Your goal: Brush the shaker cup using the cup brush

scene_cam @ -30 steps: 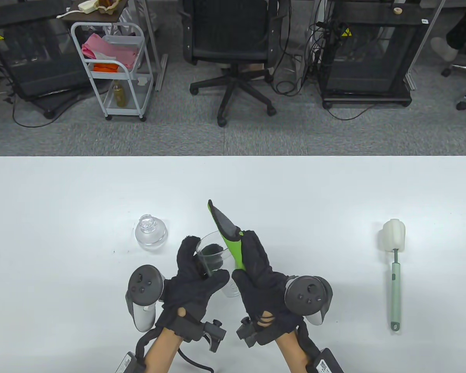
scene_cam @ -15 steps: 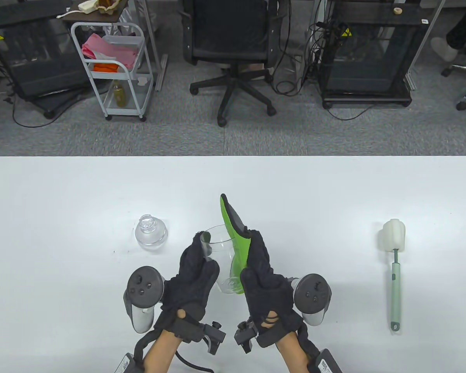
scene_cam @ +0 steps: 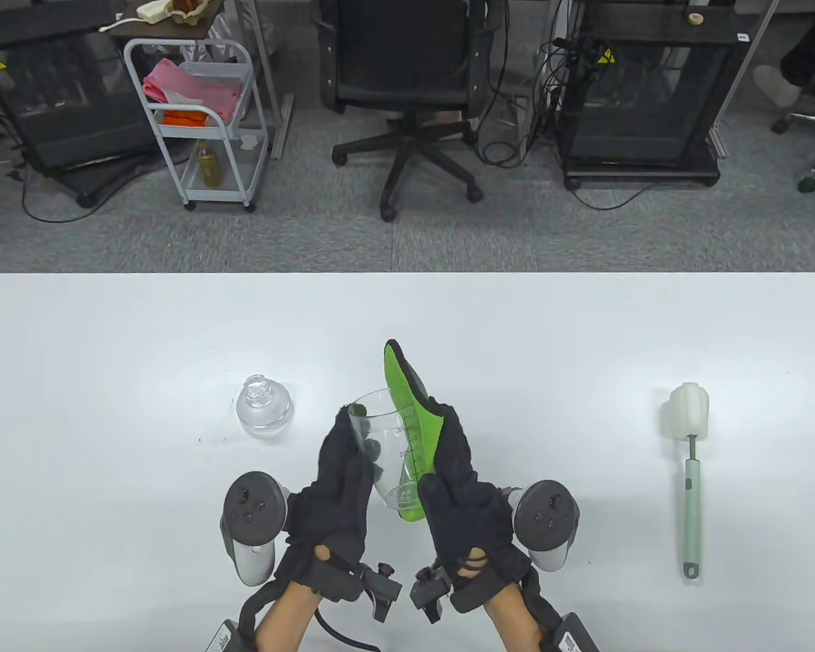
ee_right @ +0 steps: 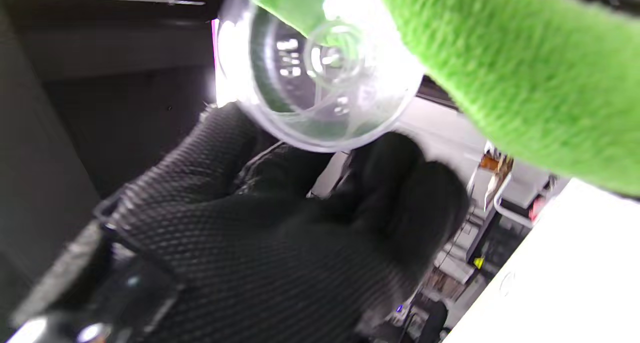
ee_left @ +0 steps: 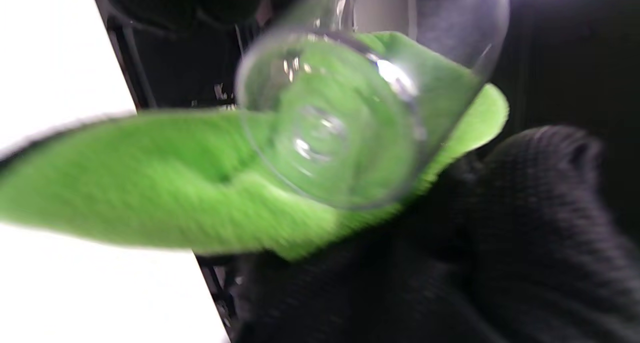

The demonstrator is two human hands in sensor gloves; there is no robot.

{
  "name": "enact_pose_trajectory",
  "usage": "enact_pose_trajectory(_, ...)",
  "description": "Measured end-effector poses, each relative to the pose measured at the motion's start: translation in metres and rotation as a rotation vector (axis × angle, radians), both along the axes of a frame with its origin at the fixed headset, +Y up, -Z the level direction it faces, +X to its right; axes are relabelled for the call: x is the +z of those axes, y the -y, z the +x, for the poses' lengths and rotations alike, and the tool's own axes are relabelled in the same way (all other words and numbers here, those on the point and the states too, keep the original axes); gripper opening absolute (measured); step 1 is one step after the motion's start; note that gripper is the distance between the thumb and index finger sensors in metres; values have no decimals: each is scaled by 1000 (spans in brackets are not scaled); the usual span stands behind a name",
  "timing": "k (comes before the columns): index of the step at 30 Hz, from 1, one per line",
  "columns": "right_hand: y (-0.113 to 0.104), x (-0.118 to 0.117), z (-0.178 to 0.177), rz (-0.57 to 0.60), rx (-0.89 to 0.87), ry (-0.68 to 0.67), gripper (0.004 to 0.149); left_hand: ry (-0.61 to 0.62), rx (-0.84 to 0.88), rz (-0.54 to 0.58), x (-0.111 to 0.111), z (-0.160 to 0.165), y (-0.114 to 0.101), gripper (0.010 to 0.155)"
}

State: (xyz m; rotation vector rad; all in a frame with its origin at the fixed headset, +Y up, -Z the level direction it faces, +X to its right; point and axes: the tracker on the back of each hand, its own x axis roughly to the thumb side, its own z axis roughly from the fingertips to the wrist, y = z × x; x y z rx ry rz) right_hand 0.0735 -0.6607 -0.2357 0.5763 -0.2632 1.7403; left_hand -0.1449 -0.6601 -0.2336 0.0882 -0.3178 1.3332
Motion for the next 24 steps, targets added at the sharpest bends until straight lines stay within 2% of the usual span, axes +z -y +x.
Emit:
enact_pose_trajectory(1, -2, 2, -1, 1, 16, -1, 68, -26, -39, 21, 2, -1, -3, 82)
enact_pose_trajectory(2, -3, 3, -4, 7, 37, 13, 66, -16, -42, 34, 4, 1, -5, 99)
enact_pose_trajectory(3, -3, 4, -6, 42, 100, 47, 68, -22, -36, -4, 6, 1, -7, 104)
enact_pose_trajectory(6, -10, 7, -6, 103, 147, 55, 67, -79, -79, -5, 4, -4, -7, 103)
enact_pose_trajectory(9, -15, 8, -3, 139, 215, 122, 65, -43, -36, 4, 1, -4, -4, 105)
enact_pose_trajectory(11, -13, 5, 3, 54, 143, 78, 65, 5, 40, 6, -1, -3, 0, 96)
enact_pose_trajectory(14, 1, -3, 6, -159, -184, -140, 75, 204, 178, -19, -4, 3, 3, 84)
enact_pose_trajectory(15, 2, -2, 7, -171, -211, -155, 76, 220, 179, -24, -5, 3, 3, 82)
enact_pose_trajectory(16, 0, -1, 8, -137, -167, -113, 76, 223, 159, -16, -6, 4, 5, 80)
enact_pose_trajectory(18, -8, 2, 8, -11, 45, 5, 77, 215, 158, -33, -4, 6, 5, 80)
enact_pose_trajectory(20, -17, 9, 3, 128, 183, 69, 79, 134, 124, -37, -1, 8, 1, 99)
enact_pose_trajectory(21, -20, 12, 1, 172, 224, 89, 79, 91, 74, -35, -1, 7, 0, 102)
enact_pose_trajectory(22, -23, 15, -2, 212, 268, 95, 79, 32, 21, -45, 0, 5, -1, 105)
enact_pose_trajectory(24, -23, 18, -4, 197, 266, 107, 79, 6, 39, -43, 0, 2, 1, 108)
